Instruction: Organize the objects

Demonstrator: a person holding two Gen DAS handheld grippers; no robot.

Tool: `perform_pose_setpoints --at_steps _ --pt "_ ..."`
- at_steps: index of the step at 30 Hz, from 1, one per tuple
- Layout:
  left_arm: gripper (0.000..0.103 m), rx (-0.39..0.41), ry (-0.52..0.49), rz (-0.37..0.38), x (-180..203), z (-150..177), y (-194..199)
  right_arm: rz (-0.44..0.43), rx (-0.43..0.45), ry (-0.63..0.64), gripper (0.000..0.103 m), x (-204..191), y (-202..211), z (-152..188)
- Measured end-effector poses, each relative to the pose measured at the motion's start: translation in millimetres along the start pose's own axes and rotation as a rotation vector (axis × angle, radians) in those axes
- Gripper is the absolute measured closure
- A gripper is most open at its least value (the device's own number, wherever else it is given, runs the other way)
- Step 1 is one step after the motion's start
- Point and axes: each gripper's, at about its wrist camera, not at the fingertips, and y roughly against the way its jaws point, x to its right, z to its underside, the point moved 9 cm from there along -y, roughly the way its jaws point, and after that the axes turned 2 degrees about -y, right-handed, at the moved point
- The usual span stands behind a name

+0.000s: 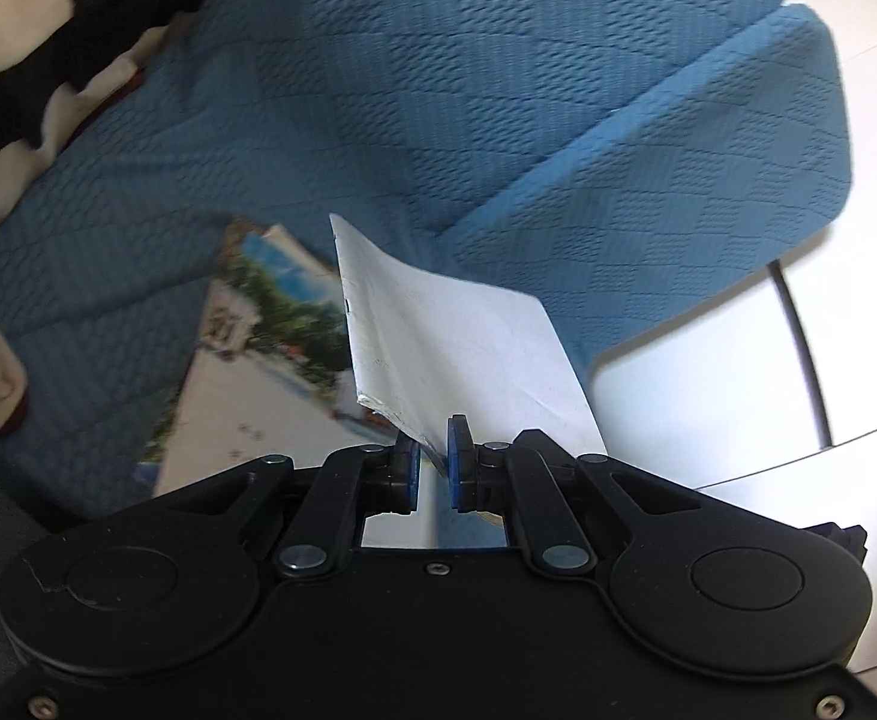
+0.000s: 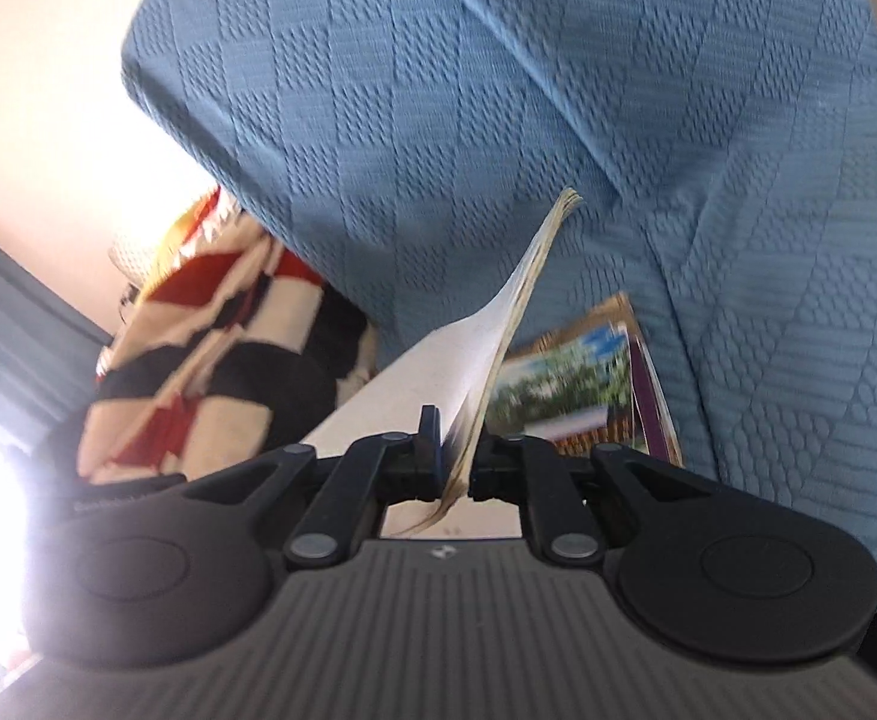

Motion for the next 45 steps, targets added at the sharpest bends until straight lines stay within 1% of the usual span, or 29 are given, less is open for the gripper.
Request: perform_pose_setpoints --at_steps 5,9,17,19,21,22,23,24,25,26,27,28,29,30,32,37,40,45 --pt "0.094 -0.023 0.011 -0.051 -26 9 -11 0.04 -0.033 0.025 0.091 9 -19 23" --pt "0.094 -0.043 0.014 -0.088 -39 18 -19 0.076 -0.056 0.032 0.09 18 -27 36" --pt "0.093 -0.096 0.022 -0.158 -55 38 -32 0.127 -0.122 0.031 0.089 30 -41 57" --pt "0.093 -0.11 0.022 -0.166 -58 42 -34 0.138 -0.142 0.026 0.089 34 -43 62" --pt "0.092 -0.107 0.009 -0.172 -58 44 -32 0.144 -0.151 0.02 0.088 36 -43 64" --pt "0.088 -0.104 0.002 -0.18 -58 43 -31 0.144 -0.155 0.017 0.086 36 -43 64" --pt "0.083 -0.104 -0.005 -0.184 -58 43 -30 0.147 -0.161 0.008 0.081 36 -42 63" --pt "0.081 -0.107 -0.013 -0.187 -57 42 -29 0.15 -0.168 -0.002 0.075 37 -41 63" --pt "0.076 -0.11 -0.023 -0.191 -56 42 -27 0.146 -0.175 -0.013 0.066 36 -39 63" --pt "0.069 -0.109 -0.035 -0.197 -54 42 -25 0.144 -0.178 -0.021 0.062 36 -36 62" --pt "0.066 -0.105 -0.048 -0.203 -53 43 -22 0.148 -0.18 -0.022 0.055 35 -33 62" --pt "0.062 -0.105 -0.058 -0.214 -52 44 -19 0.158 -0.18 -0.016 0.049 34 -30 62" --pt "0.059 -0.106 -0.067 -0.224 -51 45 -16 0.17 -0.181 -0.007 0.048 33 -25 62" --pt "0.057 -0.106 -0.075 -0.23 -50 46 -13 0.182 -0.184 -0.002 0.047 33 -21 62" --pt "0.05 -0.103 -0.093 -0.24 -46 47 -5 0.202 -0.192 0.006 0.047 33 -12 64" --pt "0.043 -0.07 -0.151 -0.254 -28 45 18 0.243 -0.171 0.074 0.047 24 14 59" --pt "0.04 -0.021 -0.206 -0.251 -8 35 37 0.247 -0.121 0.134 0.047 7 32 41" --pt "0.037 0.05 -0.267 -0.223 29 18 67 0.205 -0.01 0.211 0.047 -35 66 2"
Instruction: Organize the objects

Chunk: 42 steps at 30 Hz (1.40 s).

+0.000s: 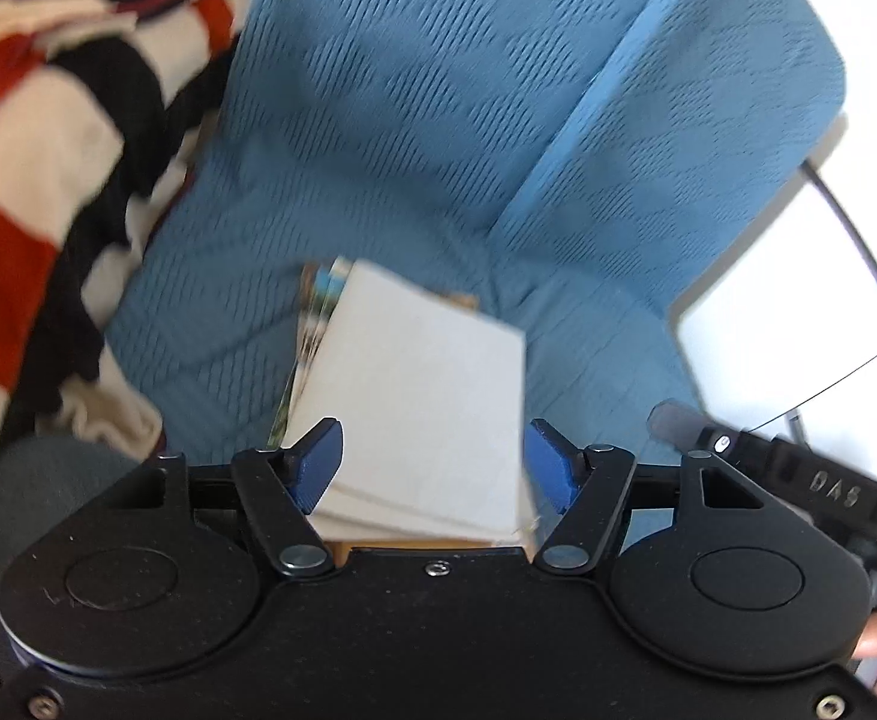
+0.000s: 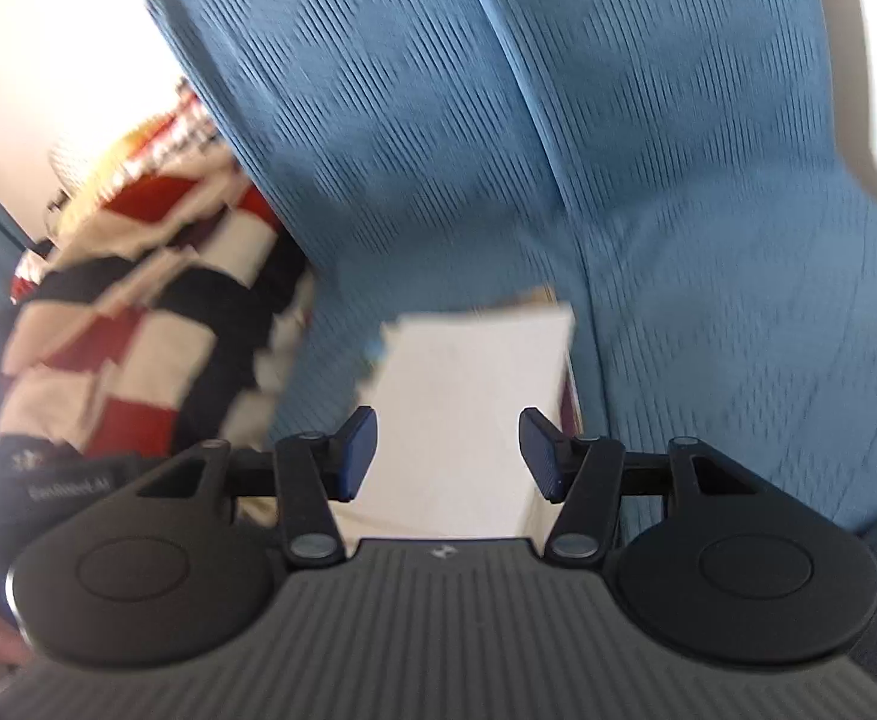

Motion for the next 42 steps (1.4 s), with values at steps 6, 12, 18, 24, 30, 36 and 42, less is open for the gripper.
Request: perform_pose_setpoints --at_steps 6,12,18,24,30,36,42 --pt "0.032 0.1 -0.057 -0.001 24 -30 47 -0.034 0.124 0.074 0.047 -31 50 -44" --pt "0.018 0.204 -0.15 -0.017 54 -40 97 -0.018 0.173 0.13 0.047 -50 87 -55" --pt "0.006 0.241 -0.178 -0.001 72 -32 126 -0.018 0.195 0.142 0.047 -60 111 -47" --pt "0.001 0.24 -0.183 -0.016 76 -16 134 -0.004 0.204 0.155 0.047 -60 129 -26" --pt "0.001 0.226 -0.169 -0.041 69 3 125 0.025 0.179 0.137 0.047 -48 134 -1" --pt "0.001 0.195 -0.155 -0.07 53 16 104 0.044 0.155 0.126 0.047 -38 122 27" --pt "0.001 0.175 -0.148 -0.079 49 25 93 0.081 0.127 0.101 0.047 -23 108 40"
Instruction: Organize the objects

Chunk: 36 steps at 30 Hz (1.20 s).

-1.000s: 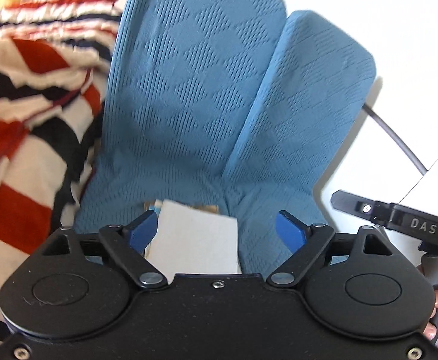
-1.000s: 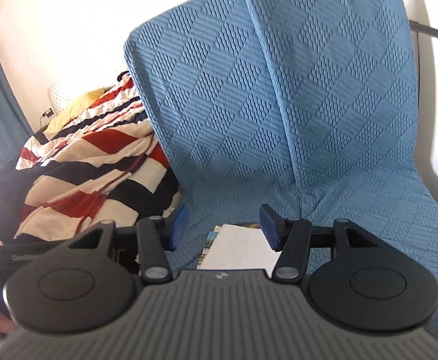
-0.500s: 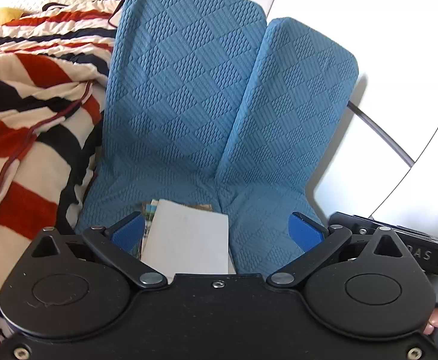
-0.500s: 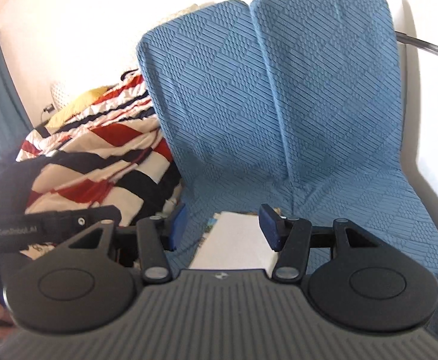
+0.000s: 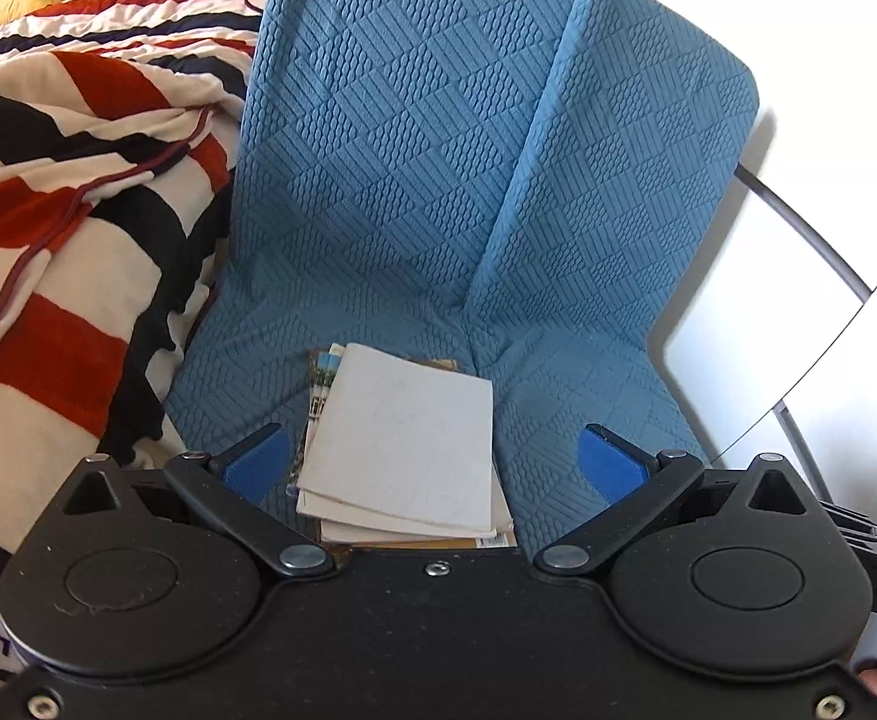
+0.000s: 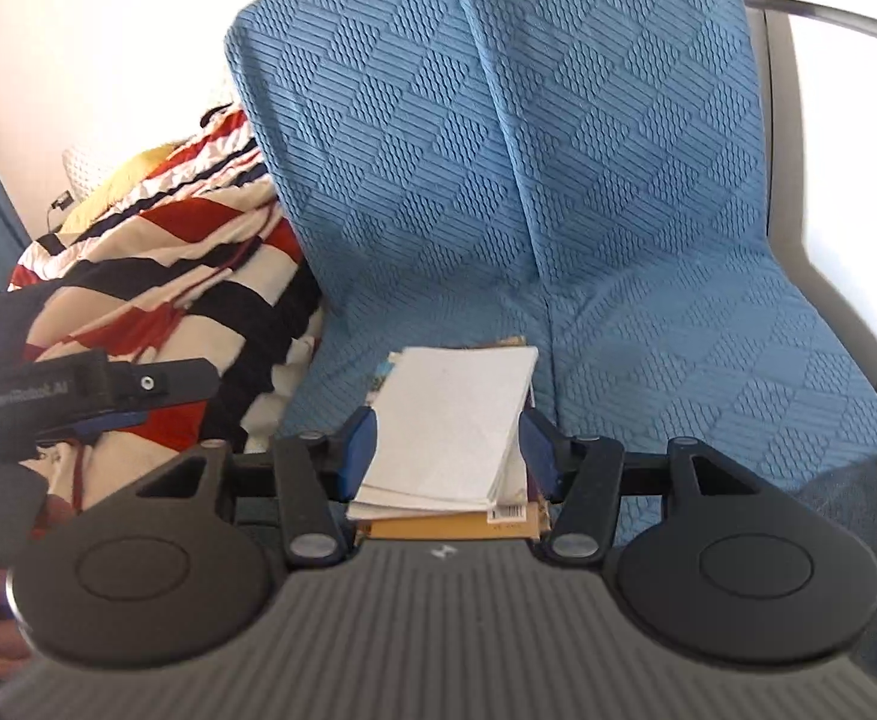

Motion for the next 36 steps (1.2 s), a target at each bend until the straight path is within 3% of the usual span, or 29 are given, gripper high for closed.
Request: perform_pose_setpoints --at_steps 5,7,9,36 --pt "0.001 -0.007 0.003 0.002 1 2 -5 0.027 -0.01 0.007 0.044 4 -7 2" --pt "0.001 -0.008 0.003 0.0 1 2 -5 0.038 -0.011 0.006 0.014 6 -9 2" --pt "0.001 -0.009 0.002 -0.004 0 2 -5 0.036 -0.011 -0.004 0.006 8 -11 2" --pt "0.001 -0.039 -0.008 0.003 -1 10 -10 0.065 -0.065 -0.018 0.006 12 -21 16"
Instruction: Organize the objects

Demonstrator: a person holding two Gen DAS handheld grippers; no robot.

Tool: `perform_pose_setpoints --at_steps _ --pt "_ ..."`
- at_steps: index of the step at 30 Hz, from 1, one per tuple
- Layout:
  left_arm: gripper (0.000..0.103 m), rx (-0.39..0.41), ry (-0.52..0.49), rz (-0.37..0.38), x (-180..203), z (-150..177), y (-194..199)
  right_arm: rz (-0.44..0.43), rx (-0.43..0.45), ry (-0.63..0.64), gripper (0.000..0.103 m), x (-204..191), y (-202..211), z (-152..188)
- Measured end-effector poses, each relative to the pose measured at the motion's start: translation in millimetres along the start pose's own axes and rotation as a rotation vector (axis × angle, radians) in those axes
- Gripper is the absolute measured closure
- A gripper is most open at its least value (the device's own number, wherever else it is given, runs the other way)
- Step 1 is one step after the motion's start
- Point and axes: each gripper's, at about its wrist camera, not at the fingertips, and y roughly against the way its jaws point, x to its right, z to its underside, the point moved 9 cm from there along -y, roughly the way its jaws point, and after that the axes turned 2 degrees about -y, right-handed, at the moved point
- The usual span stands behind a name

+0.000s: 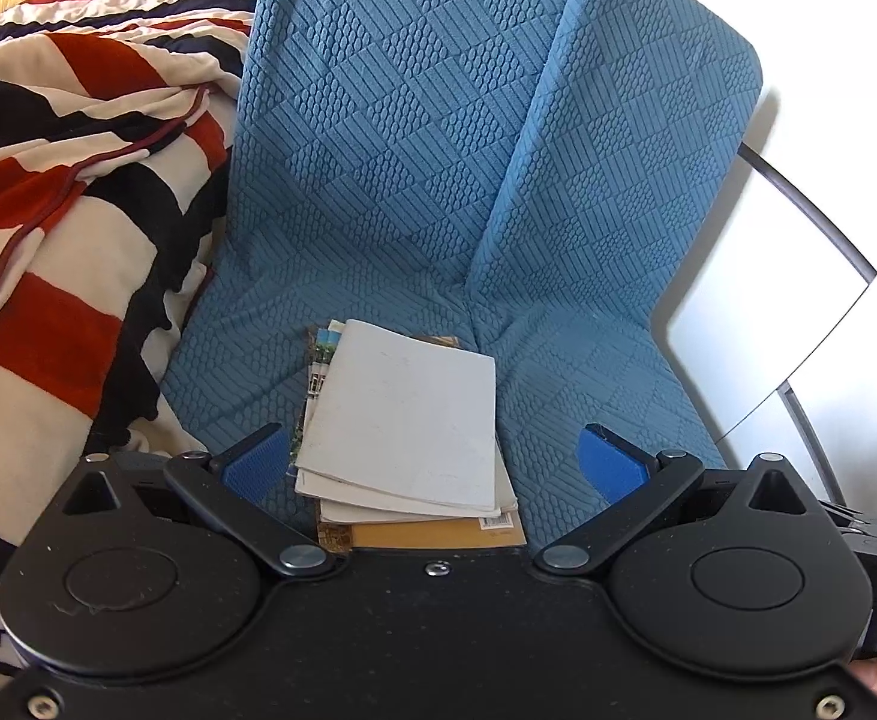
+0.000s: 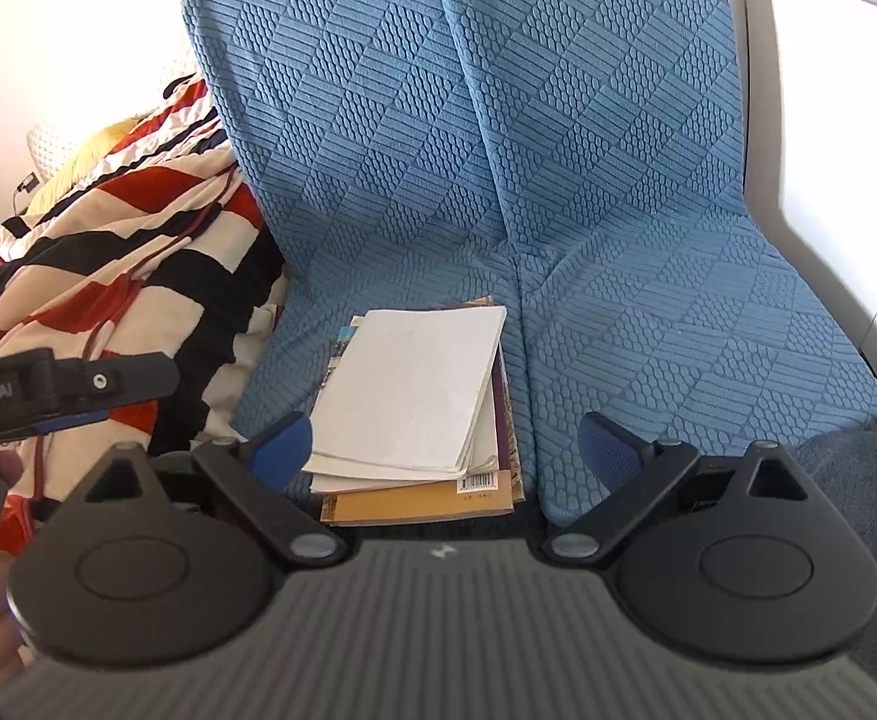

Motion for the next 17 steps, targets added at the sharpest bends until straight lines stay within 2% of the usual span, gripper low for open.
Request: perform_pose_setpoints --at_steps 17 --pt "0.001 -0.004 -0.01 0.003 4.4 4.3 -0.7 0.003 -0.003 -0.014 0.006 1.7 -1.5 1.0"
